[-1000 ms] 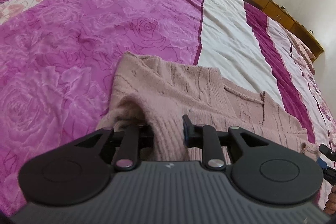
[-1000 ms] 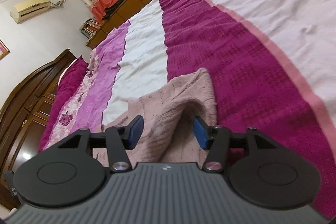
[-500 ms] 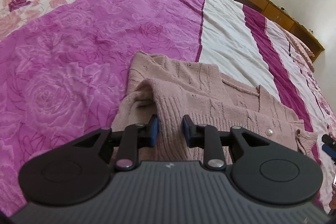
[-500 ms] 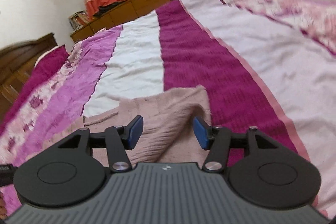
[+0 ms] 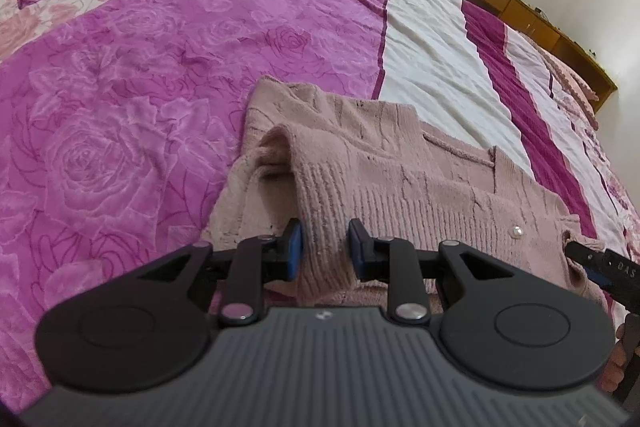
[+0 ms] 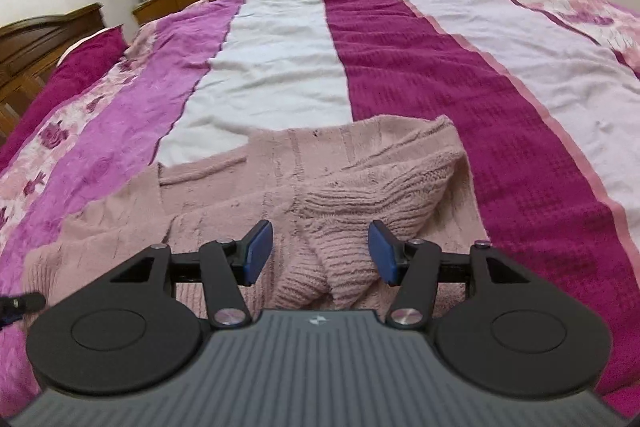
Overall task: Fold small clothes
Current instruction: 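Grasp the folded hem again with both grippers, fold it further, release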
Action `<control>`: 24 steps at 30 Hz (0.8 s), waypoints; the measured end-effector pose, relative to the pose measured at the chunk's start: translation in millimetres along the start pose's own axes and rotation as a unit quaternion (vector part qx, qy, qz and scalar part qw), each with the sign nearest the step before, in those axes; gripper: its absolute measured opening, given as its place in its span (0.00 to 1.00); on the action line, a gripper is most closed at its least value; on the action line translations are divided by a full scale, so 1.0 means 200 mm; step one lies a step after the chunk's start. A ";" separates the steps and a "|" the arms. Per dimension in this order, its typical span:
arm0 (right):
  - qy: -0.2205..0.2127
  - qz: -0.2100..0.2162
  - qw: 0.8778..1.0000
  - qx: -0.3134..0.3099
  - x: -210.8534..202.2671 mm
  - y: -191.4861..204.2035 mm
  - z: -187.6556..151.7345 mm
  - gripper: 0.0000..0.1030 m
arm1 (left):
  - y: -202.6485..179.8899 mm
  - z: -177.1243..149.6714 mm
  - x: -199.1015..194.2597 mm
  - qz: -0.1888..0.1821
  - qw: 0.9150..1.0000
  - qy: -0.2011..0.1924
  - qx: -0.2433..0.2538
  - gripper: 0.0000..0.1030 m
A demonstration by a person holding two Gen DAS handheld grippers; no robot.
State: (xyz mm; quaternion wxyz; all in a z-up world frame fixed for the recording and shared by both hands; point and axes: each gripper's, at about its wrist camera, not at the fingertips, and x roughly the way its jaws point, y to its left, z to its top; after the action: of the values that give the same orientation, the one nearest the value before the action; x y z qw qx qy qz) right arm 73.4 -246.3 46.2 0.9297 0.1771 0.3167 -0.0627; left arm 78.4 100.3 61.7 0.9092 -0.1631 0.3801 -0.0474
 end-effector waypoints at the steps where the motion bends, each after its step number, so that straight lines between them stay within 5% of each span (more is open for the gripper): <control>1: 0.002 -0.004 1.000 0.007 0.01 0.00 0.00 0.58 | 0.00 0.00 0.01 0.001 1.000 0.002 0.000 0.26; 3: 0.006 -0.012 1.000 0.011 0.03 0.00 0.00 0.56 | -0.01 -0.01 0.02 0.002 1.000 0.005 0.002 0.27; 9: 0.011 -0.051 0.999 0.013 0.06 -0.03 0.01 0.13 | -0.02 -0.01 0.04 0.002 1.000 0.012 0.009 0.25; 12: 0.011 -0.018 0.998 0.057 0.03 -0.11 0.04 0.10 | -0.02 0.00 0.03 -0.022 1.000 0.013 0.011 0.16; 16: -0.008 0.042 0.993 0.112 -0.04 -0.23 0.10 0.09 | -0.02 0.05 0.01 -0.057 0.998 0.004 -0.004 0.15; 24: -0.040 0.090 0.983 0.153 -0.07 -0.28 0.25 0.09 | -0.02 0.23 0.00 -0.077 0.994 -0.041 -0.065 0.14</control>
State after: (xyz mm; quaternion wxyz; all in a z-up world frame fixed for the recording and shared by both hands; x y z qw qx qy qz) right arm 78.5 -317.6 75.4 0.9052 0.3429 0.2487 -0.0334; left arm 110.5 109.2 93.1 0.9055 -0.2520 0.3307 -0.0854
